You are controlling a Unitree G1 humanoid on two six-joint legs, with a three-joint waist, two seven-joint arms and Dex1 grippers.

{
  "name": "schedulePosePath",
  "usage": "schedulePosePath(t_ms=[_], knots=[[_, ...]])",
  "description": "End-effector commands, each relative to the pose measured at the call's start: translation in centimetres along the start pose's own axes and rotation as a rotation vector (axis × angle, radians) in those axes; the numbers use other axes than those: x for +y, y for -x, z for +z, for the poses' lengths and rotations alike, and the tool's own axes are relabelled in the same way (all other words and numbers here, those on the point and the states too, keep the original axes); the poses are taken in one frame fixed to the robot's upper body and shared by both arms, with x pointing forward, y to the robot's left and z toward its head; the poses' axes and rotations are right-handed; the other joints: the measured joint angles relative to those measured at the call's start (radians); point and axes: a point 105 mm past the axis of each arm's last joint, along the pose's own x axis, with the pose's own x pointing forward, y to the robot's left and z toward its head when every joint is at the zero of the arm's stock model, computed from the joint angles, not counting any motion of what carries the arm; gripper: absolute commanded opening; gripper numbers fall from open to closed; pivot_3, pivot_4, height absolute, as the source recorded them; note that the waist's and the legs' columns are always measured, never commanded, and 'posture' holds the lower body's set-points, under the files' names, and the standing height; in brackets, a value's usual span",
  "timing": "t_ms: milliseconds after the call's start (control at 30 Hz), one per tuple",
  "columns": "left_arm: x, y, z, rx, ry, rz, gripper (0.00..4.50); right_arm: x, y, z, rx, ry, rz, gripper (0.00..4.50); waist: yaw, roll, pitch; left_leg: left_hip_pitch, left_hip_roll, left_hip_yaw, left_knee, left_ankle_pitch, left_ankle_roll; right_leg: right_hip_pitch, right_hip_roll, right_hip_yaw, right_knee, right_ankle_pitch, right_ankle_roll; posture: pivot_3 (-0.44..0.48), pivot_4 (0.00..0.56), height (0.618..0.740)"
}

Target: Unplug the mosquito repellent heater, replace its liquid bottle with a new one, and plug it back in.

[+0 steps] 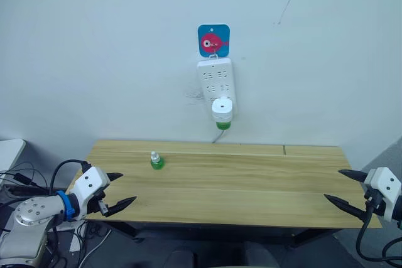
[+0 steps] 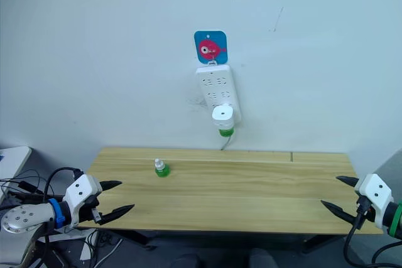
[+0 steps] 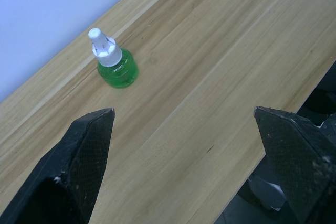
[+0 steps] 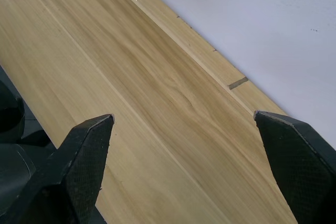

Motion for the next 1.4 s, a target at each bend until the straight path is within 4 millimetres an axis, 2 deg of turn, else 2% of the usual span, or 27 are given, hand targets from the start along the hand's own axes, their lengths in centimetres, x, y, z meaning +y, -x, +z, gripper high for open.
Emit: schedulePosePath(t_ms=[33, 333, 433, 600, 800, 900, 1000, 1133, 1233, 1400], knots=[[0.1, 0.0, 1.1, -0.034, -0.012, -0.007, 4.50, -0.6, 0.3, 1.5, -0.027, 0.055, -0.017, 4.47, 0.000, 0.000, 0.000, 0.000, 0.000, 0.000, 0.000, 0.000, 0.000, 0.000, 0.000, 0.000, 0.000, 0.000, 0.000, 0.110, 0.056, 0.740], [-0.2, 0.4, 1.7, -0.075, 0.004, -0.049, 4.50, -0.7, 0.2, 1.8, -0.030, 0.059, -0.019, 4.47, 0.000, 0.000, 0.004, 0.000, 0.000, 0.000, 0.000, 0.000, 0.000, 0.000, 0.000, 0.000, 0.000, 0.000, 0.000, 0.111, 0.057, 0.740], [0.3, 0.7, 2.2, -0.112, 0.022, -0.045, 4.50, -0.7, 0.2, 1.8, -0.029, 0.061, -0.019, 4.47, 0.000, 0.000, 0.006, 0.000, 0.000, 0.000, 0.000, 0.000, 0.000, 0.000, 0.000, 0.000, 0.000, 0.000, 0.000, 0.112, 0.056, 0.740], [0.6, 1.1, 2.1, -0.120, 0.071, -0.084, 4.50, -0.8, 0.3, 1.7, -0.027, 0.062, -0.019, 4.47, 0.000, -0.001, 0.007, 0.000, 0.000, 0.000, 0.000, 0.000, 0.000, 0.000, 0.000, 0.000, 0.000, 0.000, 0.000, 0.112, 0.056, 0.740], [0.9, 1.3, 1.7, -0.101, 0.037, -0.087, 4.50, -0.8, 0.4, 1.6, -0.024, 0.062, -0.020, 4.47, 0.000, -0.001, 0.007, 0.000, 0.000, 0.000, 0.000, 0.000, 0.000, 0.000, 0.000, 0.000, 0.000, 0.000, 0.000, 0.103, 0.055, 0.740], [1.7, 1.6, 1.5, -0.098, 0.064, -0.048, 4.50, -0.7, 0.2, 1.6, -0.031, 0.062, -0.024, 4.47, 0.000, -0.001, 0.007, 0.000, 0.000, 0.000, 0.000, 0.000, 0.000, 0.000, 0.000, 0.000, 0.000, 0.000, 0.000, 0.103, 0.055, 0.740], [2.0, 1.4, 2.8, -0.149, 0.068, -0.041, 4.50, -0.6, 0.1, 2.3, -0.057, 0.074, -0.028, 4.47, -0.001, -0.001, 0.008, 0.000, 0.000, 0.000, 0.000, 0.000, 0.000, 0.000, 0.000, 0.000, 0.000, 0.000, 0.000, 0.076, 0.051, 0.740], [2.0, 0.8, 5.4, -0.240, 0.087, -0.073, 4.50, 0.5, -0.4, 5.3, -0.145, 0.113, -0.012, 4.47, -0.003, -0.001, 0.008, 0.000, 0.000, 0.000, 0.000, 0.000, 0.000, 0.000, 0.000, 0.000, 0.000, 0.000, 0.000, 0.040, 0.052, 0.740], [2.3, -0.1, 7.8, -0.308, 0.072, -0.078, 4.50, 1.5, -1.1, 10.1, -0.286, 0.114, -0.033, 4.47, -0.005, 0.000, 0.008, 0.000, 0.000, 0.000, 0.000, 0.000, 0.000, 0.000, 0.000, 0.000, 0.001, 0.000, 0.000, 0.015, 0.056, 0.740], [3.3, -1.8, 11.7, -0.410, 0.099, -0.081, 4.50, 3.8, -2.3, 16.4, -0.425, 0.124, -0.027, 4.47, -0.021, -0.002, 0.016, 0.000, 0.000, -0.001, 0.001, 0.000, 0.000, 0.000, 0.001, 0.000, 0.001, 0.000, 0.001, -0.041, 0.074, 0.740]])
